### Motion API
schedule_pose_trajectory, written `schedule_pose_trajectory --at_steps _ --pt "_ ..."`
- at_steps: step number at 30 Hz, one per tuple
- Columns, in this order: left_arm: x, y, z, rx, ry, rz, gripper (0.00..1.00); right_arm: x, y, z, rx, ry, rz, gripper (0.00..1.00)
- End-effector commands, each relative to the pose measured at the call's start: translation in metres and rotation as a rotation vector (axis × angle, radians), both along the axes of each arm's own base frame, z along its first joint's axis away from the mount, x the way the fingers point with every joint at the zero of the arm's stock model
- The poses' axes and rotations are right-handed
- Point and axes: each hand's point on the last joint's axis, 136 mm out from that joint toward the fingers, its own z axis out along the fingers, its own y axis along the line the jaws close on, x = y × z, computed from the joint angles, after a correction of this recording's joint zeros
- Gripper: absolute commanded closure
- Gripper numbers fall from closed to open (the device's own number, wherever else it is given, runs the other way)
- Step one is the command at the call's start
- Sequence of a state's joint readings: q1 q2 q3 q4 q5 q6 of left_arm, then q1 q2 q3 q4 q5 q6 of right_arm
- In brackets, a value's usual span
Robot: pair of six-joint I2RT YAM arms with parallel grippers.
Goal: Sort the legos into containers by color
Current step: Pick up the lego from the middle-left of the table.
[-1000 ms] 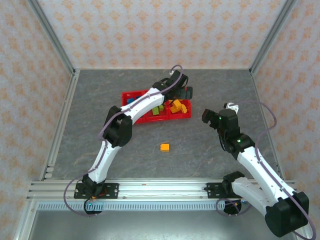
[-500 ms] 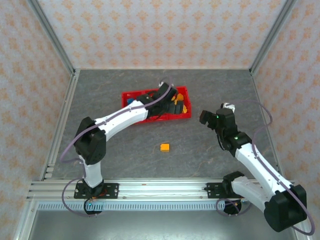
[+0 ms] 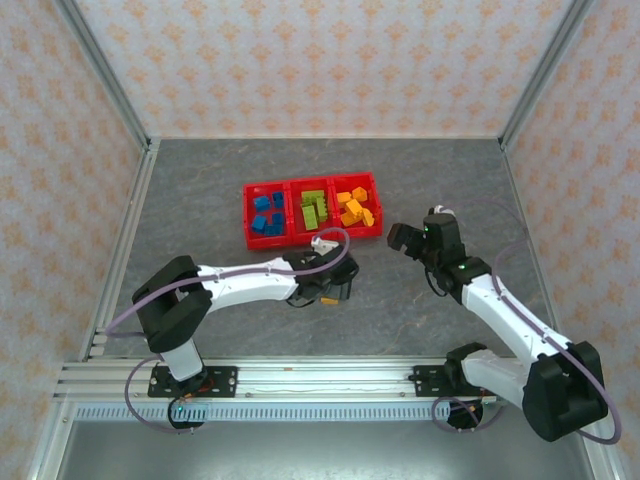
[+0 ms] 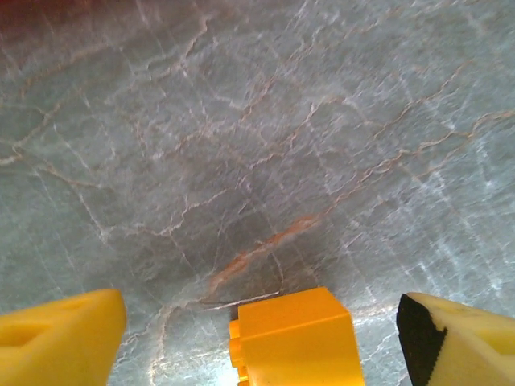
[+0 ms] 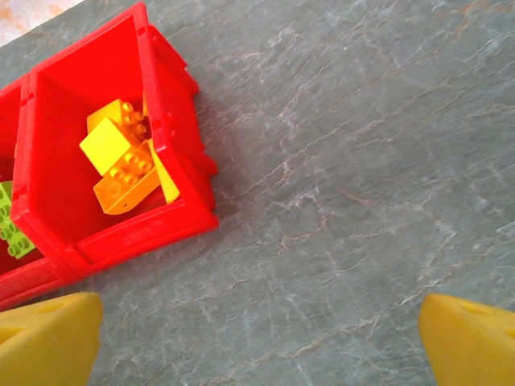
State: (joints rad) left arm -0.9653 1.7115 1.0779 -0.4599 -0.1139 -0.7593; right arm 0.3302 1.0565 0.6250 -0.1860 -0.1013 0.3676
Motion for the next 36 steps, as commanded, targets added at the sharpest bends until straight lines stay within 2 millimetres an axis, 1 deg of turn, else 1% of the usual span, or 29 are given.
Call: schedule_pose_trajectory --at_steps 1,4,8,11,14,16,19,24,28,30,36 --pt "0.002 -0.009 0.002 -0.074 -0.014 0.06 0.14 0.006 0.009 0.007 0.059 -0.017 0.017 0.0" --pt "0.0 -0.012 -0.006 -0.079 0.004 0.054 0.19 0.006 0.011 0.007 0.058 -0.006 0.025 0.0" --pt "-0.004 -0.015 -0.016 -0.079 0.029 0.048 0.26 0.002 0.006 0.005 0.043 -0.005 0.015 0.0" --pt "-0.008 -0.009 -0.029 -0.042 0.056 0.058 0.28 0.001 0.004 0.0 0.04 -0.01 0.003 0.0" --pt "-0.015 -0.009 -0.042 -0.037 0.089 0.054 0.36 0.002 0.005 -0.003 0.04 0.002 0.006 0.0" --pt "-0.018 -0.011 -0.046 -0.043 0.099 0.051 0.41 0.004 0.006 -0.002 0.039 0.003 0.011 0.0" --pt "-0.02 -0.017 -0.048 -0.057 0.104 0.036 0.53 0.005 0.006 0.0 0.032 0.001 0.014 0.0" --pt "-0.019 -0.021 -0.045 -0.059 0.095 0.023 0.62 0.006 0.007 0.006 0.036 -0.011 0.018 0.0" --pt "-0.016 -0.028 -0.031 -0.108 0.051 0.007 0.67 0.005 0.006 0.01 0.031 -0.013 0.013 0.0" --pt "-0.013 -0.031 -0.024 -0.125 0.033 0.007 0.68 0.003 0.002 0.01 0.022 -0.019 -0.001 0.0" --pt "-0.005 -0.037 -0.011 -0.125 0.004 -0.006 0.73 -0.002 -0.003 0.007 0.022 -0.027 -0.017 0.0"
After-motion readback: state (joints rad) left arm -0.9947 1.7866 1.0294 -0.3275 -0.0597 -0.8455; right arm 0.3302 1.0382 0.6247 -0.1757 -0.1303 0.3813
